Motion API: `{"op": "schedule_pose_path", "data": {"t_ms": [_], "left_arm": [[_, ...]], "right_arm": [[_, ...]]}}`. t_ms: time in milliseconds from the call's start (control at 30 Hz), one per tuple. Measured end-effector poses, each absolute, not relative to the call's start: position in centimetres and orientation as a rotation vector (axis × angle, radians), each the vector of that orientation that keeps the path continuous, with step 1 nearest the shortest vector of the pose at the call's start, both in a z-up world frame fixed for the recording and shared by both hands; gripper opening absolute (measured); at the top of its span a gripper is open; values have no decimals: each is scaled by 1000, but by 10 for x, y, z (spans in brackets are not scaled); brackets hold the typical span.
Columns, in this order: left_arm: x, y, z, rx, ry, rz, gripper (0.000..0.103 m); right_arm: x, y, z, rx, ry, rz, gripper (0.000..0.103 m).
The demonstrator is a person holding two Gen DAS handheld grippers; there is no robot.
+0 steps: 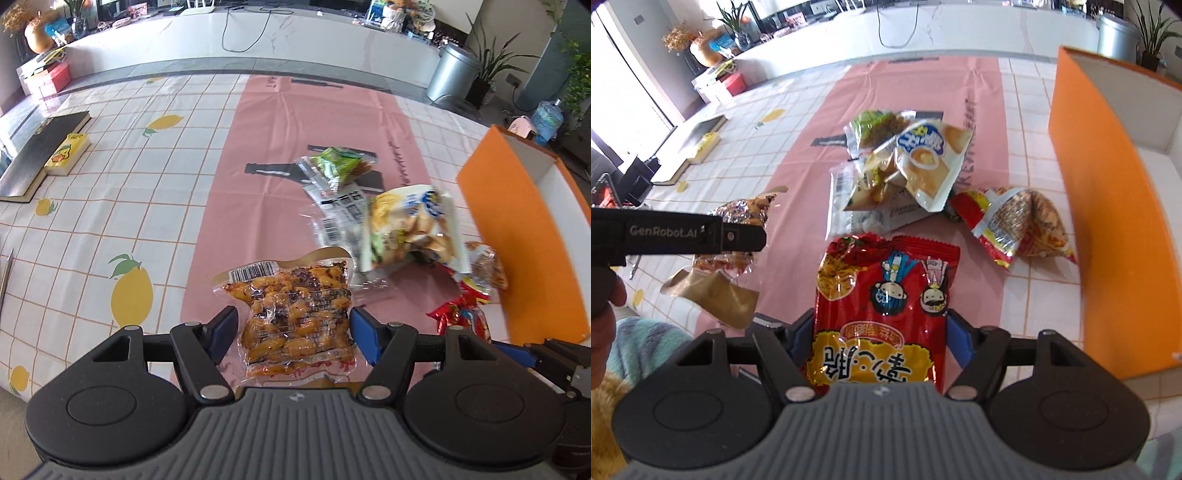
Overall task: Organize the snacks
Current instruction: 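Carry the nut bag with the left tool while the right carries the red bag over the box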
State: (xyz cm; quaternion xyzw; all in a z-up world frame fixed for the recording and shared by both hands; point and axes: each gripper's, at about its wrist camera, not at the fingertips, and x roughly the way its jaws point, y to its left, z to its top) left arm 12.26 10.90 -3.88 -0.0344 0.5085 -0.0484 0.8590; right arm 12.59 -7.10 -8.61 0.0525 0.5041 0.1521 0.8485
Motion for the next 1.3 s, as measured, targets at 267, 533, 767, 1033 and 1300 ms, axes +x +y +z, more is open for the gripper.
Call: {"op": "schedule_pose_path", "data": {"t_ms": [267,533,767,1033,1300], "left_arm": [[98,78,1,-78,1000,-181,76],[99,20,48,-39,919,-299,76],[114,-53,71,27,888,-443,76],[149,-135,50,186,936,-546,76],[181,-192,15,379,1012,-565,76]], "right_arm": [[104,-99,-47,91,969,349,69],[100,-158,5,75,894,374,69],[109,-228,34,45,887,324,69],[133,-306,32,11,924,220,69],[169,-325,-3,-86,1016,253,69]]}}
